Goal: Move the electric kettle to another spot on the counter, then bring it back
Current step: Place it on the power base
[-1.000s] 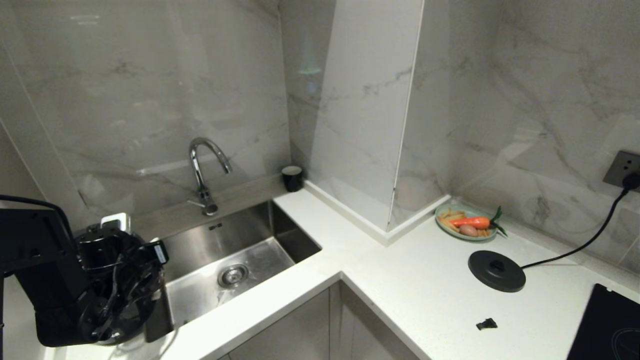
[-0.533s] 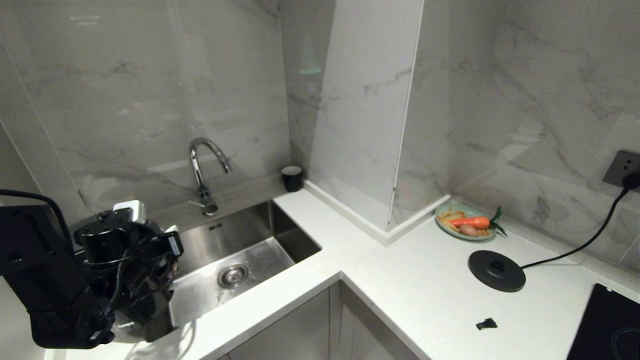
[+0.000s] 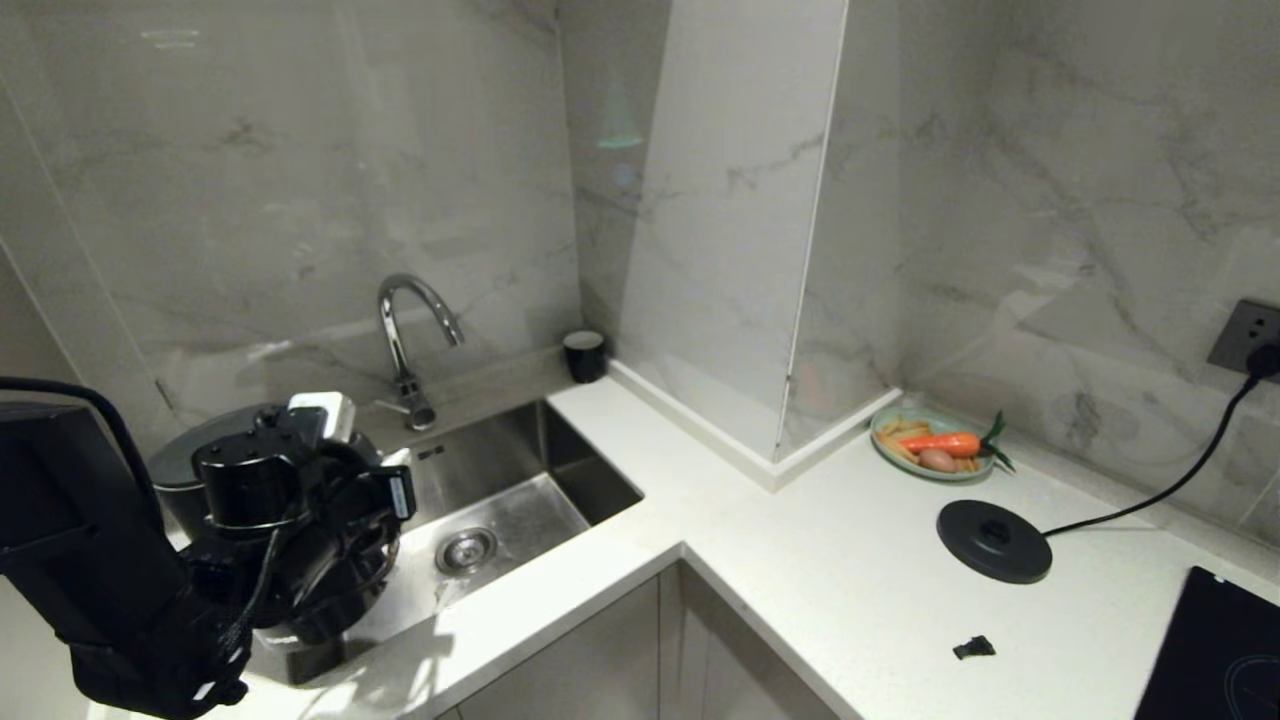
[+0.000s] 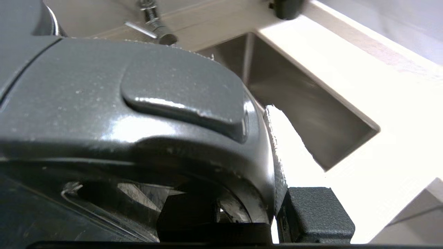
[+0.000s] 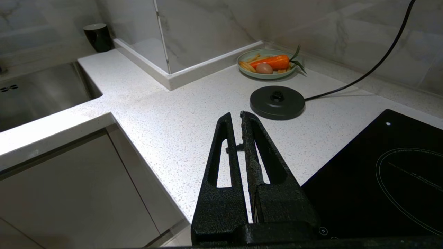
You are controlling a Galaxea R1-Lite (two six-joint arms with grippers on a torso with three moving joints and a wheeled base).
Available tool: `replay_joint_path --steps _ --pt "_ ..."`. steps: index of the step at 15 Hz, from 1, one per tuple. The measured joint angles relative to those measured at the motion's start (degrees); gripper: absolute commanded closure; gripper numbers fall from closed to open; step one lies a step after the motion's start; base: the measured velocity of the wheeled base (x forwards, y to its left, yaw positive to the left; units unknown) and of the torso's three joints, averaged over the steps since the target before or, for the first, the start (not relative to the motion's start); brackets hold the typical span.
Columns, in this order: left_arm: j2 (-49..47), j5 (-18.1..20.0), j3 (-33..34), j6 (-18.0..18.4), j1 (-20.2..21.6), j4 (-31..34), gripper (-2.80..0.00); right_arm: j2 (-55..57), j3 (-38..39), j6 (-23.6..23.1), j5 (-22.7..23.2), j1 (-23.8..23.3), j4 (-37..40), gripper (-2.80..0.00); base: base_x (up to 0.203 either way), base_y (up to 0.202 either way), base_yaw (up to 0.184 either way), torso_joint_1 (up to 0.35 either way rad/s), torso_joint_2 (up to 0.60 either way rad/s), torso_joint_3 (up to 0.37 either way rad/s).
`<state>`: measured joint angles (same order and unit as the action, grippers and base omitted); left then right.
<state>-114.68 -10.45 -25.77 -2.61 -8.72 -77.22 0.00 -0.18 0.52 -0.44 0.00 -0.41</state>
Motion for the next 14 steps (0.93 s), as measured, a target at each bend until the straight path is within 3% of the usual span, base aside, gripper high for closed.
replay_joint_path --steps 5,14 --pt "2.19 -9.90 0.90 -0.37 -7.28 1.87 0.00 0.00 0.00 0.00 0.02 0.00 0.00 0.00 0.000 0.000 0.000 0.000 0.00 0.000" --pt "6.67 -10.66 4.60 -0.98 -12.54 1.90 0.00 0.00 0.09 -0.30 0.09 0.00 -0.08 0.00 0.000 0.000 0.000 0.000 0.00 0.000"
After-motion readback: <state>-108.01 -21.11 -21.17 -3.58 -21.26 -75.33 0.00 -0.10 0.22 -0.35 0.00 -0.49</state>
